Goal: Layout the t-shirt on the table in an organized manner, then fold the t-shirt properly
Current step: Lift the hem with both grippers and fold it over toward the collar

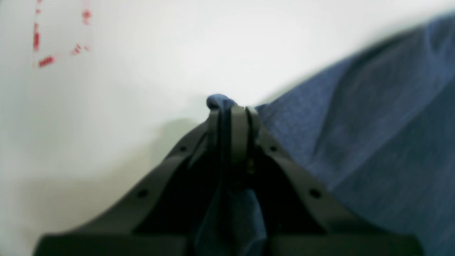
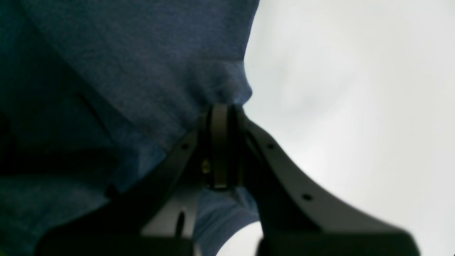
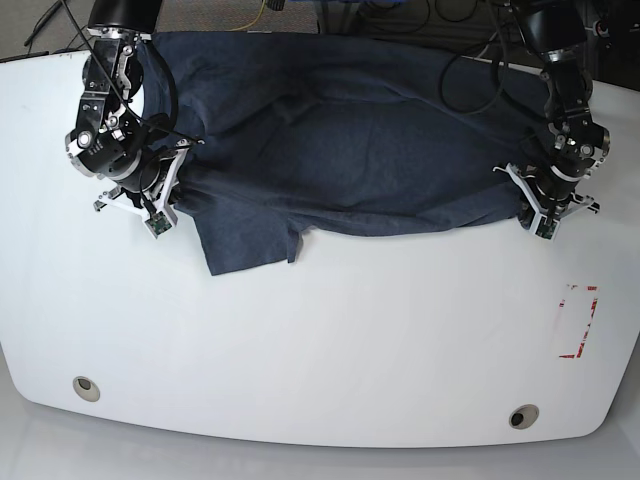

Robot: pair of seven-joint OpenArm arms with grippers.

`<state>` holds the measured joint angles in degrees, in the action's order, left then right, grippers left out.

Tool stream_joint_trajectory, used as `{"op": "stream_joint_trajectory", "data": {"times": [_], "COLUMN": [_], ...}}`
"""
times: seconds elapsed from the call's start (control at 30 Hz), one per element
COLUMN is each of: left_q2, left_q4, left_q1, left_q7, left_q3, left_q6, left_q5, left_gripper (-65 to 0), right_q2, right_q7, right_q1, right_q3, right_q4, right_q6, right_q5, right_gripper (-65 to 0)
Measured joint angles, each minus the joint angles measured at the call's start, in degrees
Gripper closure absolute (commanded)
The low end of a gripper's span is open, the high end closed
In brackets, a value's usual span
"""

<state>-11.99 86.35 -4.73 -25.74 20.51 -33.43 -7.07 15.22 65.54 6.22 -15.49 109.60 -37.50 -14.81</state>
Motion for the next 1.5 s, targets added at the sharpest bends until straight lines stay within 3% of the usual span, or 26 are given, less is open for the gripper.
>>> {"op": "stream_joint_trajectory", "data": {"times": [0.43,0.83,1.5], "left_q2": [-0.5,-1.7,-5.8], "left_q4": [1.7,2.3,3.0], "left_q1": [-2.1,-2.8,-7.9], "left_q7": [0.1,0.0,-0.1], "left_q3": [3.9,4.1,4.3], "left_q6": [-0.7,-0.3,-0.9], "left_q5": [0.4,-0.1,0.2], "left_gripper": [0.0,0.0,0.0], "right_q2": [-1.4,-0.1,0.9], "right_q7": [2.2,3.5,2.6], "right_q1": [1.5,4.8,9.9], "right_q3": [-5.6,-5.6,-5.5], "right_q4": [0.3,1.1,1.4], "right_q6": [0.0,0.1,0.2], "right_q5": [-0.9,-12.0,-12.9], "right_gripper": [0.0,0.0,0.0]}}
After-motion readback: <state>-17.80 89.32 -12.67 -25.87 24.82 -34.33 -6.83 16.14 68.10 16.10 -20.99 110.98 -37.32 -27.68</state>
